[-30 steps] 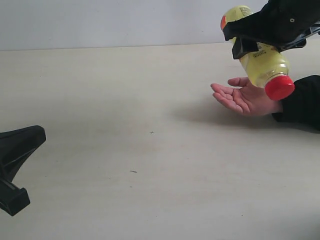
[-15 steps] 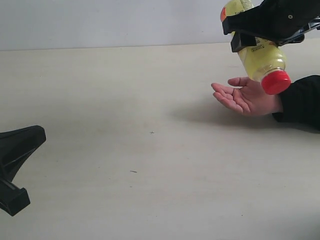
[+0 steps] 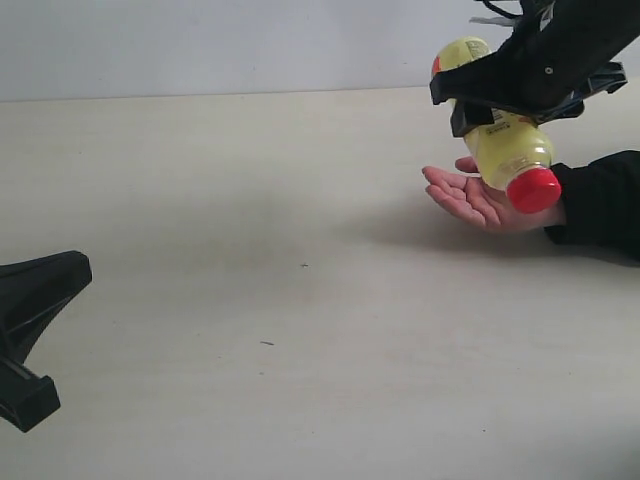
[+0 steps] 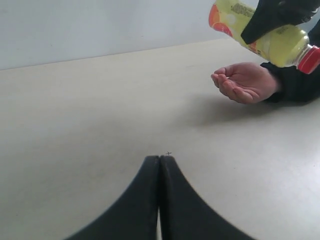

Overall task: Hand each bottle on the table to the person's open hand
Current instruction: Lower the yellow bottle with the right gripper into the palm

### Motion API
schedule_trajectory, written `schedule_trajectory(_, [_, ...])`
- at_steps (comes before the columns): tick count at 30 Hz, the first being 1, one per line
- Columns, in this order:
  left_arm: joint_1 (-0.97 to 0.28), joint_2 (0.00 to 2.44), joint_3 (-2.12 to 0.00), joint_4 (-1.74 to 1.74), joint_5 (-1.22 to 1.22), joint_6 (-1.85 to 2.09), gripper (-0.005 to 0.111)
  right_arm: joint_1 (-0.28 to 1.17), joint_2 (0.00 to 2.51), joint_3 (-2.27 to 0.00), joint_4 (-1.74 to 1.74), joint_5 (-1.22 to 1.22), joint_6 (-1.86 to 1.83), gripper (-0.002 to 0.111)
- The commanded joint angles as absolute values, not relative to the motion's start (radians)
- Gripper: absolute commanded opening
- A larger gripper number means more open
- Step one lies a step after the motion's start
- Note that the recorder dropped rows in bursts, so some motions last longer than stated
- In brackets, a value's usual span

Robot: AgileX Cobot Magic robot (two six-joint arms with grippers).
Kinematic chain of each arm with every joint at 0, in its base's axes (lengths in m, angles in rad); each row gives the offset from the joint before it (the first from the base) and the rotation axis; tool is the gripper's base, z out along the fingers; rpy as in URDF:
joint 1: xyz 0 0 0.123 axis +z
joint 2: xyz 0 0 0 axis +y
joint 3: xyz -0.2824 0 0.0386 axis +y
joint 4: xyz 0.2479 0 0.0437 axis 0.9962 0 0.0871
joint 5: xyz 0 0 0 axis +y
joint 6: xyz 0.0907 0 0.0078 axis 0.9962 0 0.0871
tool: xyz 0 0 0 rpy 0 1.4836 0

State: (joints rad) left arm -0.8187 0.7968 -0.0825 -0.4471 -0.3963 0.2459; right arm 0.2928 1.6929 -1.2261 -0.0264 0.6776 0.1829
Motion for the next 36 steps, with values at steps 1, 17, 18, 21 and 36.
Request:
schedule_trajectory(1, [-0.816, 0.791, -0.079, -0.456, -0.413, 0.242, 0.000, 0.290, 1.725, -1.222, -0.065, 0.652, 0.203, 0.000])
schedule_trajectory(17, [-0.816, 0.791, -0.079, -0.456, -0.413, 0.242, 0.000, 0.290, 1.868, -1.222, -0.161, 0.641, 0.293, 0.000])
schedule_trajectory(18, [-0.816, 0.791, -0.079, -0.456, -0.413, 0.242, 0.000, 0.290, 1.868, -1.222, -0.161, 0.641, 0.293, 0.000])
schedule_trajectory(21, [-0.816, 0.791, -0.079, -0.456, -0.413, 0.242, 0.000, 0.290, 1.868, -1.222, -0.165, 0.637, 0.293, 0.000])
schedule_trajectory(36, [-0.816, 0.791, -0.079, -0.456, -0.413, 0.242, 0.000, 0.290, 1.868, -1.222, -0.213, 0.663, 0.290, 0.040])
